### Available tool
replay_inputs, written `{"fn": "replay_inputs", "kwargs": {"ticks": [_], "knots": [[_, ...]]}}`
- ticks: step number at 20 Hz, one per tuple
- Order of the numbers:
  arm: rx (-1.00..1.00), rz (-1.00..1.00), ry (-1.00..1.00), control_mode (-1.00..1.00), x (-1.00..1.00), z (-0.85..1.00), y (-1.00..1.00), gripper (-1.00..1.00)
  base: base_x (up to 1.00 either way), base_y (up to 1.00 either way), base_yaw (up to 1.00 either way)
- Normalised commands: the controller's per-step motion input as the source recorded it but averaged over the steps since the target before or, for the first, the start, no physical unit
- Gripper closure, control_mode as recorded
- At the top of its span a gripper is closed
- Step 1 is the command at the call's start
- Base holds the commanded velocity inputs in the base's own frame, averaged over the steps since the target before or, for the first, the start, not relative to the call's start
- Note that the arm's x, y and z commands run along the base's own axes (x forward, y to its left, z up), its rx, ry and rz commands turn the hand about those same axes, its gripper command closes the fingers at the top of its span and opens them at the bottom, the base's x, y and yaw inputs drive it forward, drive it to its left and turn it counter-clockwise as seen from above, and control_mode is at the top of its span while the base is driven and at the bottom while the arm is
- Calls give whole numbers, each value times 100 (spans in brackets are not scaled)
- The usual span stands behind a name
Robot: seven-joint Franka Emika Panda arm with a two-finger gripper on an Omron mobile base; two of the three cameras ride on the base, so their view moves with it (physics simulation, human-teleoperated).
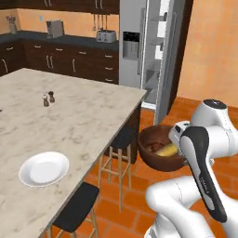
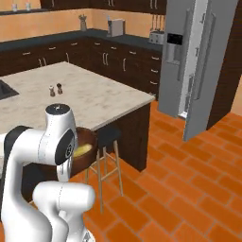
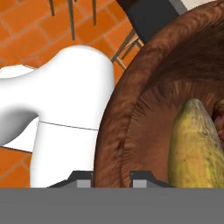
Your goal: Pick the chicken drumstick and cucumber from their plates and place them in the bowl. Then put the bowl in the fridge.
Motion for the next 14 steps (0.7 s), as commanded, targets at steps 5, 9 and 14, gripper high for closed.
{"fn": "replay_inputs", "kwargs": {"ticks": [5,9,14], "knots": [[0,0,0,100,0,0,0,100,86,-17,-43],[0,0,0,100,0,0,0,100,100,-58,-1],[0,0,0,100,0,0,0,100,100,-85,7]]}}
